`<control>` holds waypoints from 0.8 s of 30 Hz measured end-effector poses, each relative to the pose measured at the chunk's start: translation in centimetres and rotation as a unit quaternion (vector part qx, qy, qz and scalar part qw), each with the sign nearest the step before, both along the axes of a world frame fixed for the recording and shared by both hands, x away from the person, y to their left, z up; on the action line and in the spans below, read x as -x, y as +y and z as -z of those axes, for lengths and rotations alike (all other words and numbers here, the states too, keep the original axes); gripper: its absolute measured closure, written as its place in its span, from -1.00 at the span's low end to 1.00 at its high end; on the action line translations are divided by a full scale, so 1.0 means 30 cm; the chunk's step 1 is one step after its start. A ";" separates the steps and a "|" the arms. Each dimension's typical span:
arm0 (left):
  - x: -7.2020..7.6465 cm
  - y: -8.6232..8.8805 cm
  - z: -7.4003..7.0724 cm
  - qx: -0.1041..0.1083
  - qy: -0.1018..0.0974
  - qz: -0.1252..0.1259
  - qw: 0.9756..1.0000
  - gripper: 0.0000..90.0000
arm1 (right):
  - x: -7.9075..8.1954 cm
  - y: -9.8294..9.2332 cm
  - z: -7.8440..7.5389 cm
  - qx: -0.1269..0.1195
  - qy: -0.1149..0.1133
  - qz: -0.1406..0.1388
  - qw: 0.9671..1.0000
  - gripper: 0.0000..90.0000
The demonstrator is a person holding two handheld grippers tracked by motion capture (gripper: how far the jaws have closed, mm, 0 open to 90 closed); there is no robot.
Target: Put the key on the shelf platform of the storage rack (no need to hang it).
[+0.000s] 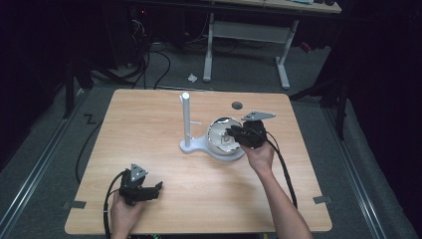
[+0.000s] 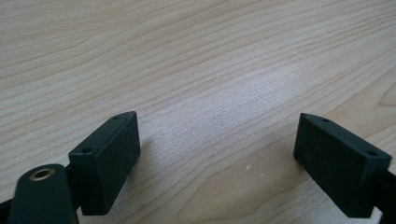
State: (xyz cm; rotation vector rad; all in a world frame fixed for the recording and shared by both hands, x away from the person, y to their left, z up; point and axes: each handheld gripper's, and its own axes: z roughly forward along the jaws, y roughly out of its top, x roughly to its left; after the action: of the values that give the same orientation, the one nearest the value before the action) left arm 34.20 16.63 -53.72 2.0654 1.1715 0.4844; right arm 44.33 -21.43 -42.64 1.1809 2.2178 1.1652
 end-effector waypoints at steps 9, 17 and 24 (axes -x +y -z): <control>0.000 0.000 0.000 0.000 0.000 0.000 1.000 -0.67 | -0.027 0.020 0.034 0.004 0.016 0.002 1.000 0.65; 0.000 0.000 0.000 -0.001 0.000 0.000 1.000 -0.67 | -0.053 0.038 0.051 0.004 0.023 -0.001 1.000 0.65; 0.000 0.000 0.000 -0.001 0.000 0.000 1.000 -0.67 | -0.067 0.062 0.057 0.008 0.025 -0.005 1.000 0.65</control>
State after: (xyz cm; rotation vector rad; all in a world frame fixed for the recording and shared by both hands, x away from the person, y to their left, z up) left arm 34.21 16.64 -53.72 2.0673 1.1700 0.4865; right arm 46.33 -19.58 -44.35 1.2067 2.2686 1.1316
